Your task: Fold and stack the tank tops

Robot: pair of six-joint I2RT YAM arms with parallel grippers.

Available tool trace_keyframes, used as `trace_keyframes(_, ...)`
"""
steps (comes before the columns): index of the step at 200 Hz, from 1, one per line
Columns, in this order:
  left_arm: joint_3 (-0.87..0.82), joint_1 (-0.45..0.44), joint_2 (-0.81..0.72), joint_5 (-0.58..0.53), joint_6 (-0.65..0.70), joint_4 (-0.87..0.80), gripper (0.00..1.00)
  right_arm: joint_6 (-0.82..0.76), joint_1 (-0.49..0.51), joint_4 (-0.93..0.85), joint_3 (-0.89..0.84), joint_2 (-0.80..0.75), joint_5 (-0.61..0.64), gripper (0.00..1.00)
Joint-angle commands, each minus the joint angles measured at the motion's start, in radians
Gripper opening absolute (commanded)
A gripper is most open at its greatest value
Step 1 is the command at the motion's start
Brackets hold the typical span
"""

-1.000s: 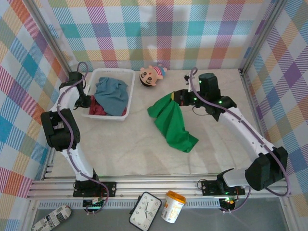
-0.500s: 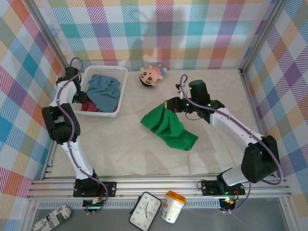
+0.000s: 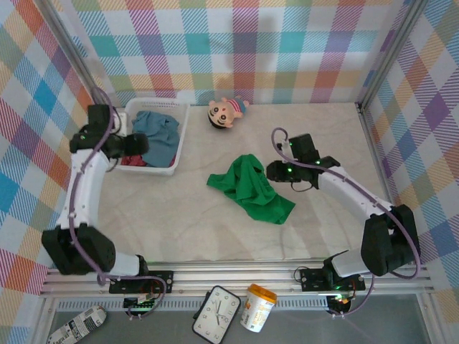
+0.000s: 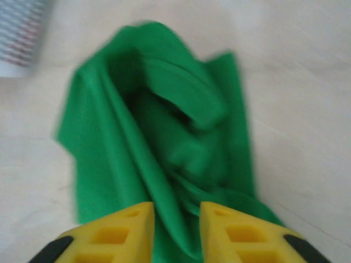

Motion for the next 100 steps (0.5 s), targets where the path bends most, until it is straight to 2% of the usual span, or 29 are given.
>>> trace_keyframes(1,-0.129,-0.115,-0.069,0.109,-0.129,-0.045,0.83,-0.042,-0.02,-0.074,-0.045,-0.085,0.058,0.35)
trace_keyframes(25,-0.284,-0.288,-0.154,0.132,-0.282,0.049,0.83,-0.031,-0.02,-0.044,-0.158,-0.176,-0.016,0.47)
trace_keyframes(45,-0.41,-0.404,-0.17,0.124,-0.393,0.176,0.82,0.02,-0.01,0.038,-0.253,-0.198,-0.099,0.52)
trace_keyframes(71,-0.464,-0.51,-0.075,0.088,-0.445,0.306,0.8,0.034,0.046,0.164,-0.312,-0.165,-0.099,0.6)
trace_keyframes(100,-0.426,-0.561,0.081,0.07,-0.451,0.424,0.78,0.029,0.083,0.285,-0.309,-0.103,-0.113,0.64)
